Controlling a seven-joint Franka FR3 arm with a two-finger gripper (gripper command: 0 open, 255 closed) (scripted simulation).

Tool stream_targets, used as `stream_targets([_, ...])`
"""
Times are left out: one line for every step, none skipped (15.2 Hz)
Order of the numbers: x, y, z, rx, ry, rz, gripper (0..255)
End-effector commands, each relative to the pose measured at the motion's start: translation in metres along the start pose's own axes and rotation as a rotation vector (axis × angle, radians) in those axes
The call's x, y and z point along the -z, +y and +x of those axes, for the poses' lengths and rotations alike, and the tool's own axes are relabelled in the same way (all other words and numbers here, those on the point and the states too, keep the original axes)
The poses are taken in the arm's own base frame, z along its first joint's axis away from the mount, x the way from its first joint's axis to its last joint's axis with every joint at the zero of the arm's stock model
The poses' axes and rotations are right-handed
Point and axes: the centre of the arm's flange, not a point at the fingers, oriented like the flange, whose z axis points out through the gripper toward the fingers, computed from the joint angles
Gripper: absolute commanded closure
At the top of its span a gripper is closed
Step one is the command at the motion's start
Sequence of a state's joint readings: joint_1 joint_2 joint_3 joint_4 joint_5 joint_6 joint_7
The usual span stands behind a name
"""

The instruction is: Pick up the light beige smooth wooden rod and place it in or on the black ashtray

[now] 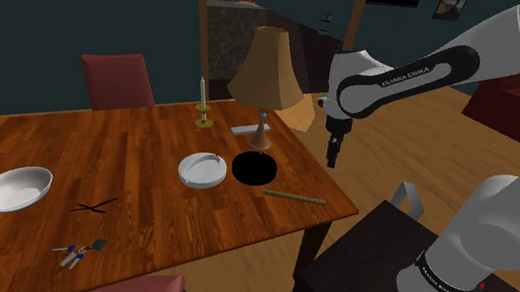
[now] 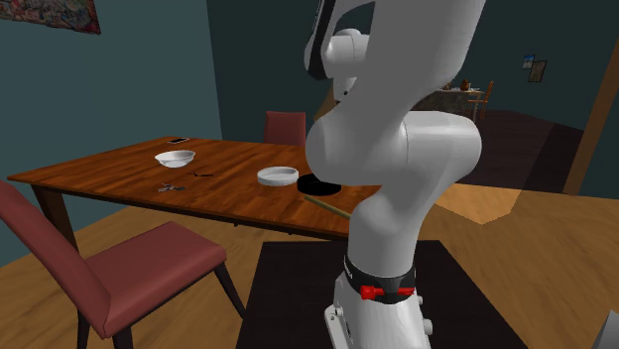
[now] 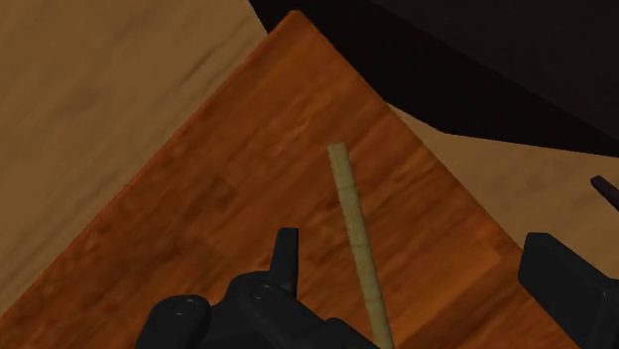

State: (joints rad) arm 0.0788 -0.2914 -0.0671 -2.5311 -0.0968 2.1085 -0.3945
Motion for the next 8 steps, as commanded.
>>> stream_targets([-0.021, 0.001, 0.016, 0.038, 0.005, 0.009, 0])
stream_targets([-0.032, 0.002, 0.024, 0.056, 0.006, 0.013, 0])
stream_targets([-0.043, 0.003, 0.031, 0.074, 0.007, 0.018, 0])
stream_targets([-0.053, 0.004, 0.039, 0.093, 0.008, 0.023, 0])
stream_targets([-0.064, 0.004, 0.047, 0.111, 0.009, 0.028, 0])
stream_targets([-0.075, 0.005, 0.054, 0.129, 0.01, 0.033, 0])
stream_targets([-0.085, 0.005, 0.062, 0.148, 0.011, 0.037, 0])
stream_targets([-0.096, 0.005, 0.07, 0.166, 0.013, 0.042, 0])
